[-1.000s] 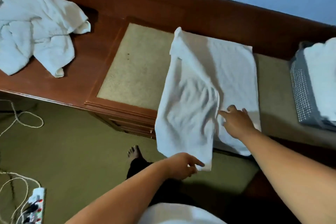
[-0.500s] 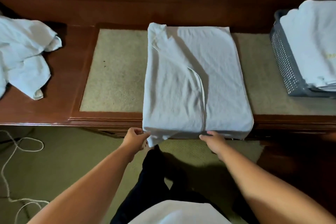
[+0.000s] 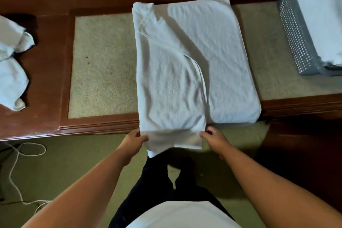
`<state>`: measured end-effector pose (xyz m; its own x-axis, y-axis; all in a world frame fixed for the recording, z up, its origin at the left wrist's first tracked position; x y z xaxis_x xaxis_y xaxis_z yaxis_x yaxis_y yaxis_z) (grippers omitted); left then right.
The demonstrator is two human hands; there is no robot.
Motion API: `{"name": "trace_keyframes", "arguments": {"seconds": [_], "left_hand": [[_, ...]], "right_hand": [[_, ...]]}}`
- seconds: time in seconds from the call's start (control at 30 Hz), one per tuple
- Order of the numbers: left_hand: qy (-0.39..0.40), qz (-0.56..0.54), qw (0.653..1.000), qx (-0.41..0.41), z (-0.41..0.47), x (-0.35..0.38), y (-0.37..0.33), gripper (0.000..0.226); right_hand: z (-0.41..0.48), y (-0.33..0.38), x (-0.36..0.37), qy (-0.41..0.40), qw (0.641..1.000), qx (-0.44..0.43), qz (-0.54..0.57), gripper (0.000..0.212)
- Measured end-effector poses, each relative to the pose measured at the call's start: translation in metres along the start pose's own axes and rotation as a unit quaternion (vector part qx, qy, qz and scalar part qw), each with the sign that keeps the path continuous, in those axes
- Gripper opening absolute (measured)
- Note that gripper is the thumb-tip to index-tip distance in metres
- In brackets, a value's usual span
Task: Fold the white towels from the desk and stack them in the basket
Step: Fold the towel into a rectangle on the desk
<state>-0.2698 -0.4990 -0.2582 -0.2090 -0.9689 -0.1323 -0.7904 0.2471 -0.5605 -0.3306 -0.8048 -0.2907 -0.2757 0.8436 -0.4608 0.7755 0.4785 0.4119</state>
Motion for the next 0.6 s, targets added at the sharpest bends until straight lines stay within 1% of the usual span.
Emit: {"name": "trace_keyframes", "arguments": {"seconds": [0.03, 0.07, 0.17, 0.2, 0.23, 0.33, 0.4, 0.43, 0.5, 0.53, 0.57, 0.6], "left_hand": [[-0.001, -0.023, 1.000, -0.021, -0.001, 0.001, 0.001, 0.014], [-0.007, -0.046, 0.998, -0.030, -0.005, 0.004, 0.002, 0.016], [-0.022, -0.093, 0.995, -0.034, -0.009, 0.012, 0.015, 0.037], [-0.025, -0.094, 0.995, -0.030, -0.012, 0.016, 0.021, 0.044], [-0.024, -0.088, 0.995, -0.028, -0.015, 0.019, 0.028, 0.045], [-0.010, -0.078, 0.997, -0.019, -0.028, 0.028, 0.045, 0.041], [0.010, -0.068, 0.997, -0.028, -0.033, 0.028, 0.053, 0.037], [0.014, -0.064, 0.997, -0.029, -0.039, 0.027, 0.055, 0.033], [0.006, -0.060, 0.998, -0.027, -0.050, 0.022, 0.057, 0.023], [0.000, -0.061, 0.998, -0.020, -0.056, 0.019, 0.057, 0.018], [-0.005, -0.065, 0.998, -0.010, -0.063, 0.016, 0.055, 0.014], [-0.005, -0.078, 0.997, -0.002, -0.067, 0.014, 0.054, 0.011]], "right_hand": [[-0.007, 0.005, -0.002, 0.001, 1.000, 0.004, 0.020, 0.026], [-0.012, 0.005, -0.004, 0.001, 1.000, 0.011, 0.029, 0.022], [-0.026, 0.004, -0.007, -0.030, 0.999, 0.023, 0.009, 0.024], [-0.031, 0.003, -0.007, -0.050, 0.998, 0.025, -0.006, 0.025], [-0.035, 0.001, -0.006, -0.071, 0.997, 0.022, -0.011, 0.025], [-0.055, 0.000, -0.004, -0.111, 0.993, -0.012, 0.024, 0.024], [-0.064, -0.001, -0.005, -0.109, 0.992, -0.031, 0.063, 0.030], [-0.070, -0.002, -0.008, -0.095, 0.992, -0.042, 0.068, 0.039], [-0.079, -0.002, -0.013, -0.050, 0.995, -0.070, 0.045, 0.070], [-0.084, -0.003, -0.015, -0.025, 0.996, -0.082, 0.037, 0.078], [-0.087, -0.003, -0.017, -0.008, 0.995, -0.092, 0.025, 0.076], [-0.088, -0.004, -0.019, 0.001, 0.995, -0.096, 0.012, 0.064]]}}
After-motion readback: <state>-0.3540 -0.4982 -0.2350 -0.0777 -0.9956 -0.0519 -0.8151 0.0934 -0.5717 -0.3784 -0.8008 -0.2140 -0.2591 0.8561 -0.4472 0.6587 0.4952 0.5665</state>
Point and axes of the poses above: each hand's wrist, its own z-axis towards the middle knuckle, its own x-axis out of the palm, y = z × x, the point moved 3 cm from there along z, towards the middle knuckle, and after that the axes turned 13 degrees about -z, right-handed, at the moved point
